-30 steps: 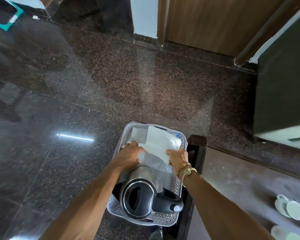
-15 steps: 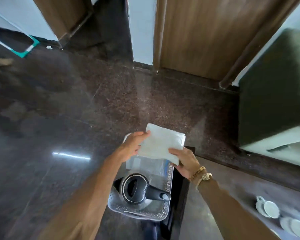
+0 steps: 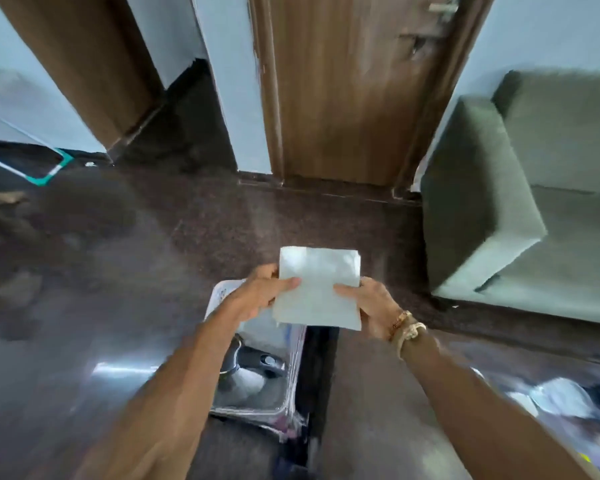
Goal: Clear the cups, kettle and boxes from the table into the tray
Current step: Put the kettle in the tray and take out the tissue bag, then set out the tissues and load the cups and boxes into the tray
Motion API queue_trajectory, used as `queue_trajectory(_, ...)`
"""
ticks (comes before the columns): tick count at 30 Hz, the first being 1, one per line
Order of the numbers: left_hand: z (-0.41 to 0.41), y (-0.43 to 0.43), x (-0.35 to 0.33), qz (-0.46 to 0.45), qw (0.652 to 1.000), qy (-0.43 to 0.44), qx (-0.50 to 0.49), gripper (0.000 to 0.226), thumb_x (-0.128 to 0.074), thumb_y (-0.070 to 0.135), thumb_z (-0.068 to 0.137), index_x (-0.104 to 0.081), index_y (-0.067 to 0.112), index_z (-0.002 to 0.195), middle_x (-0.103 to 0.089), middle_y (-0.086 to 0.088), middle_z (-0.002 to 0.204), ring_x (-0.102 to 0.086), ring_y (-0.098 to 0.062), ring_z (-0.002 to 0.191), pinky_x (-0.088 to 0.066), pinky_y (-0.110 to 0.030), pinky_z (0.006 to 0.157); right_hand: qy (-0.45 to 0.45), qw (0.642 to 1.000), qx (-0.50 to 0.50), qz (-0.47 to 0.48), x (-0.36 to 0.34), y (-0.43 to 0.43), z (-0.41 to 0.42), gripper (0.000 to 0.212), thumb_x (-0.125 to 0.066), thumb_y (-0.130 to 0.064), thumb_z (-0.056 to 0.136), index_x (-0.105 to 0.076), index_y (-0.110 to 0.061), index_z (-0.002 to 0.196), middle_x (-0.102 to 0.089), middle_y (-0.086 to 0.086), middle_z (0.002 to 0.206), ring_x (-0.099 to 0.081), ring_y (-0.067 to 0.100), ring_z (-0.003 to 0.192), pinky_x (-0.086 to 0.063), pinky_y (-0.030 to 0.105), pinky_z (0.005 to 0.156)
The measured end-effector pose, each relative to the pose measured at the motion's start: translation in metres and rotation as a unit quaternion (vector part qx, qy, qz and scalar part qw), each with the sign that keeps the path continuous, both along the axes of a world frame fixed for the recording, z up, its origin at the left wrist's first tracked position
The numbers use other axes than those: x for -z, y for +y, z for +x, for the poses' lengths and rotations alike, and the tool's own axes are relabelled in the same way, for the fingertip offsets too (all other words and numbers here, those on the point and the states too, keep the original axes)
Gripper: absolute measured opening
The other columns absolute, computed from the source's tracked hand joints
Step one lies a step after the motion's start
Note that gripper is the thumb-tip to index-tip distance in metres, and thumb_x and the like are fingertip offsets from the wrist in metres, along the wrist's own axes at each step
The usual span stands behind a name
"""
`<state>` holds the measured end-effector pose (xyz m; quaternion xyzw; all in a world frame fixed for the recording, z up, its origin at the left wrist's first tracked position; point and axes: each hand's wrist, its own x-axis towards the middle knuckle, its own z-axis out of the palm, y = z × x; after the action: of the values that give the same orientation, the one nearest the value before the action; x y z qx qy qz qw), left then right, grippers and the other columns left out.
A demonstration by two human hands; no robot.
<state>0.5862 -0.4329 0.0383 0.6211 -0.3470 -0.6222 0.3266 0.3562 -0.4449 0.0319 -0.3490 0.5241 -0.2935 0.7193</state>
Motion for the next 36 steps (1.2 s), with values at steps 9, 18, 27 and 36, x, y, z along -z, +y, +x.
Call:
queue_trajectory(9, -0.156, 0.023, -0.052, 0.014, 0.992, 0.116, 0.051, 0.047, -0.076, 0.005, 0.083, -0.061, 0.010, 0.127, -0.071, -0.012, 0.120, -0.070, -0.028, 0.106, -0.059, -0.040, 0.086, -0.023, 0.999, 0.017, -0.046, -0.055, 0.033, -0.156, 0.039, -0.072, -0.005, 0.085, -0.064, 0.004, 0.122, -0.068, 0.025, 0.119, -0.066, 0.042, 0.107, -0.055, 0.054, 0.091)
queue_trajectory(18, -0.282, 0.042, -0.090, 0.027, 0.981, 0.185, 0.043, 0.032, -0.057, 0.006, 0.095, -0.075, 0.022, 0.074, -0.073, -0.002, 0.072, -0.068, -0.012, 0.053, -0.049, -0.019, 0.039, -0.084, 0.991, 0.090, -0.049, -0.078, 0.078, -0.295, 0.042, -0.038, 0.002, 0.100, -0.077, -0.014, 0.095, -0.077, 0.008, 0.088, -0.074, 0.019, 0.075, -0.061, 0.030, 0.059)
queue_trajectory(27, -0.355, 0.049, -0.100, 0.051, 0.968, 0.195, 0.151, 0.043, -0.041, 0.000, 0.098, -0.077, 0.019, 0.085, -0.072, -0.004, 0.071, -0.061, -0.009, 0.047, -0.037, -0.011, 0.030, 0.014, 0.983, 0.164, -0.079, -0.096, 0.124, -0.366, 0.041, -0.025, 0.007, 0.098, -0.063, -0.008, 0.102, -0.068, 0.006, 0.073, -0.061, 0.012, 0.052, -0.044, 0.023, 0.040)
queue_trajectory(36, -0.404, 0.051, -0.101, 0.121, 0.912, 0.265, 0.289, 0.029, -0.070, 0.000, 0.080, -0.067, 0.013, 0.106, -0.064, -0.006, 0.095, -0.057, -0.007, 0.058, -0.045, -0.010, 0.043, -0.033, 0.950, 0.296, -0.095, -0.106, 0.168, -0.406, 0.024, -0.050, 0.004, 0.097, -0.067, -0.001, 0.113, -0.071, 0.015, 0.087, -0.068, 0.023, 0.065, -0.045, 0.020, 0.038)
